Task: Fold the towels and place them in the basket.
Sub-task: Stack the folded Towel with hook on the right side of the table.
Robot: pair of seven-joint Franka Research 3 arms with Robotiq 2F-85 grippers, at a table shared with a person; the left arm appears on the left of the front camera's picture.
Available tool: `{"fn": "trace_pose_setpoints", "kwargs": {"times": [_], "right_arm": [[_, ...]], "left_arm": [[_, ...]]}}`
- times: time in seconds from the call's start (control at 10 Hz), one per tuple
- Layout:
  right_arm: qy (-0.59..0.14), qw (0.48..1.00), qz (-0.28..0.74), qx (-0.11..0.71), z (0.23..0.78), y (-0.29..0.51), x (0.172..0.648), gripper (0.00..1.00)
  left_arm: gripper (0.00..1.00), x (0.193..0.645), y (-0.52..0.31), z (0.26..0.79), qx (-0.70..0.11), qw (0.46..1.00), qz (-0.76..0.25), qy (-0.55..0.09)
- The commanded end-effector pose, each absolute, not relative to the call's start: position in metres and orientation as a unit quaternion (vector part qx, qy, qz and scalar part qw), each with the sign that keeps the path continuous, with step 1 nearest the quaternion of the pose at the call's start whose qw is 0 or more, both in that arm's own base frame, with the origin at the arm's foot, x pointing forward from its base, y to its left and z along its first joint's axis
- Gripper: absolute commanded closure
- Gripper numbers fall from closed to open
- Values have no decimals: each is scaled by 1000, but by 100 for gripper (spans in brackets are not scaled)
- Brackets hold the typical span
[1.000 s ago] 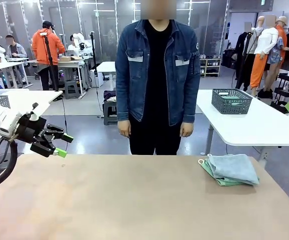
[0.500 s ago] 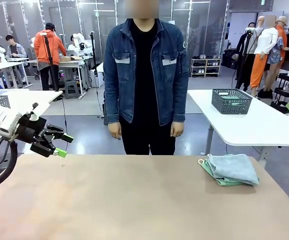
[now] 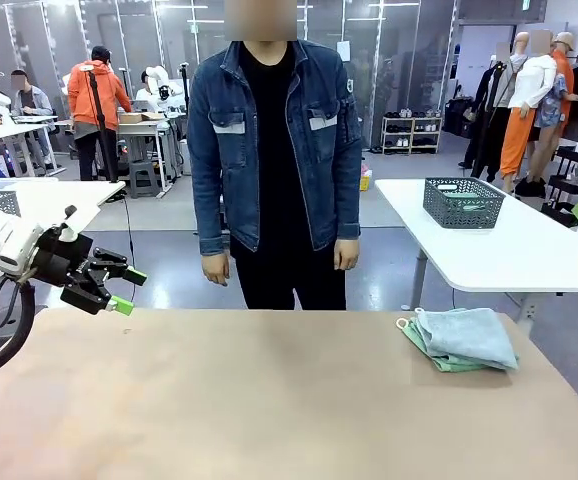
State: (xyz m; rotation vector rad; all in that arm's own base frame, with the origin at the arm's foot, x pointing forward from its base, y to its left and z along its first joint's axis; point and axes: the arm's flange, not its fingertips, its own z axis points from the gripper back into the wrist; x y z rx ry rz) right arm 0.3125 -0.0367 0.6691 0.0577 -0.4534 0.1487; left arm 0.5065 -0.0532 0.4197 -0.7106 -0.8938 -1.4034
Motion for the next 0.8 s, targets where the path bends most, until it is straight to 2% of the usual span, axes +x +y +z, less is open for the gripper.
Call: {"fn": "trace_pose_setpoints", "kwargs": {"times": [0.0,0.7], "right_arm": [[-218,973,71,27,671,-38,314,0],[-218,973,71,27,671,-38,314,0]], "left_arm": [[0,505,-54,423,-307,624,-605,-388],[0,505,-54,423,-307,624,-605,-388]]}}
